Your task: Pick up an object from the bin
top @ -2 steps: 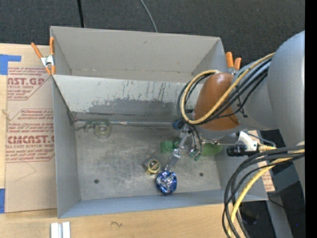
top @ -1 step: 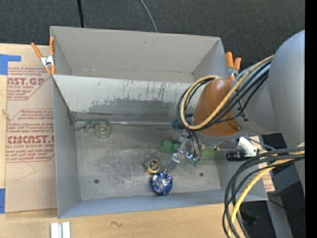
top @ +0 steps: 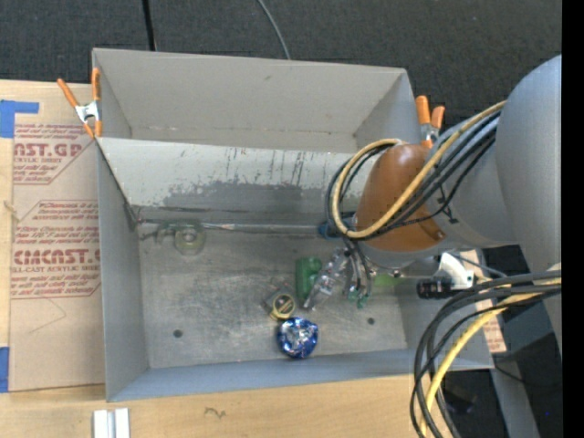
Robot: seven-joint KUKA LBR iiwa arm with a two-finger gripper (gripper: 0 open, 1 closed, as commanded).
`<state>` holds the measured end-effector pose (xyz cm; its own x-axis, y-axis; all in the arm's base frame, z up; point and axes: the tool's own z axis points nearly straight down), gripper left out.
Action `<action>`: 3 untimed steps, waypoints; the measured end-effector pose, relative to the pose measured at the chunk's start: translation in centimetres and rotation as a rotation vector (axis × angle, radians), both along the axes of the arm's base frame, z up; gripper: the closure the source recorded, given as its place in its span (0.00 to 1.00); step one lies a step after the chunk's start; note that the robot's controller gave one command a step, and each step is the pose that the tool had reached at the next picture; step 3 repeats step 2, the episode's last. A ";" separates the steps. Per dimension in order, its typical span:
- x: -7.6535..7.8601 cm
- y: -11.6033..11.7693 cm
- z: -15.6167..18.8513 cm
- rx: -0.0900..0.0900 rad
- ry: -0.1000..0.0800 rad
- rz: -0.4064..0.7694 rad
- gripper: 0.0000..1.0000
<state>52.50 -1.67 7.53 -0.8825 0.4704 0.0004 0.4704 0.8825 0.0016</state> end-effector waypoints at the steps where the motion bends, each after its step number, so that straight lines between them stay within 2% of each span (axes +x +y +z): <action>1: 0.2 0.1 9.7 -0.001 -0.008 0.001 1.00; 2: 0.3 0.1 11.8 -0.001 -0.003 0.003 1.00; 3: 0.3 0.1 11.8 -0.001 -0.003 0.003 1.00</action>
Offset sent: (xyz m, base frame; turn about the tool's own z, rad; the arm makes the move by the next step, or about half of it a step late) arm -0.0001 0.0001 0.0926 0.0000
